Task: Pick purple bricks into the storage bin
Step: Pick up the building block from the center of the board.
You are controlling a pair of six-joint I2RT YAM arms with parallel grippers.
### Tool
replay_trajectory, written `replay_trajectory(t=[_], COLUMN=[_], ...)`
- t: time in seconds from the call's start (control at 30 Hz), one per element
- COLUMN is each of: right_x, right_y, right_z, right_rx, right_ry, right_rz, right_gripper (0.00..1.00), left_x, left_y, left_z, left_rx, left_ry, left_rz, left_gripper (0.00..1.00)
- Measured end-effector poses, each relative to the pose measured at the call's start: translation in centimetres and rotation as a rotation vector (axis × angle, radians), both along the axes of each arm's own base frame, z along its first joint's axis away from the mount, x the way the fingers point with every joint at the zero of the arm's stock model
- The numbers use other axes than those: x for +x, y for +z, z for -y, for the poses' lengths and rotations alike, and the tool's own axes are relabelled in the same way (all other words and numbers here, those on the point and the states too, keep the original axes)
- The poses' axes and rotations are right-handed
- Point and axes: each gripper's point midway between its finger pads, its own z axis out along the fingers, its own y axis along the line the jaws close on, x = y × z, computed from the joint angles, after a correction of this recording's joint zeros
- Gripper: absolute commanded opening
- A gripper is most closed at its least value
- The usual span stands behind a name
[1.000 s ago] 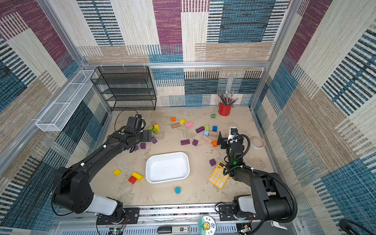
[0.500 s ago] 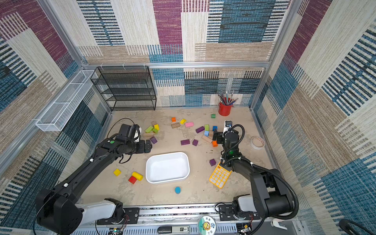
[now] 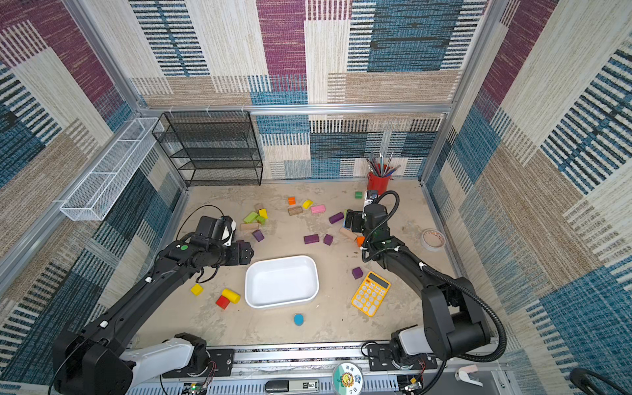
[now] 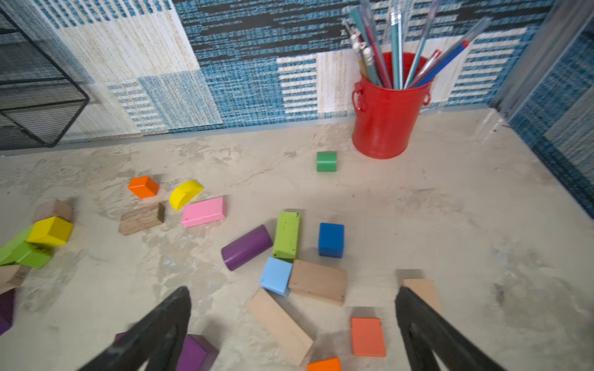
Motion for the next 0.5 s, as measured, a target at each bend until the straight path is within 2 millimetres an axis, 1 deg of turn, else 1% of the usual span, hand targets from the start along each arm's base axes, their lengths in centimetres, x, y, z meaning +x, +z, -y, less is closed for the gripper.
replay_trajectory(t=[0.13,0.27,0.4,0.5], right_x=[0.6,1.7,2.5,2.4], right_y=[-0.6,-2.0,-3.4,-4.5], right_z=[-2.8,-5.4,-7.3,-8.9], right_rx=[0.023,0.027,0.025,0.021], right_ry=[0.004,-0.013,-0.048,-0.062], right_rz=[-0.073,-0.159,-0.233,-0.281], right_gripper=[0.99,0.99,1.0,1.0], left_x=[-0.3,-0.6,-0.9,-0.8], left_y=[-0.1,0.1,0.3,0.6], left_z=[0.4,0.4,0.7,0.8], left_rx=[-0.026,-0.046,-0.069,-0.08], left_ry=[-0.01,-0.004,-0.008,-0.01], left_rz=[-0.001,0.008,0.018,0.028], left_gripper=[0.99,0.99,0.99,0.99])
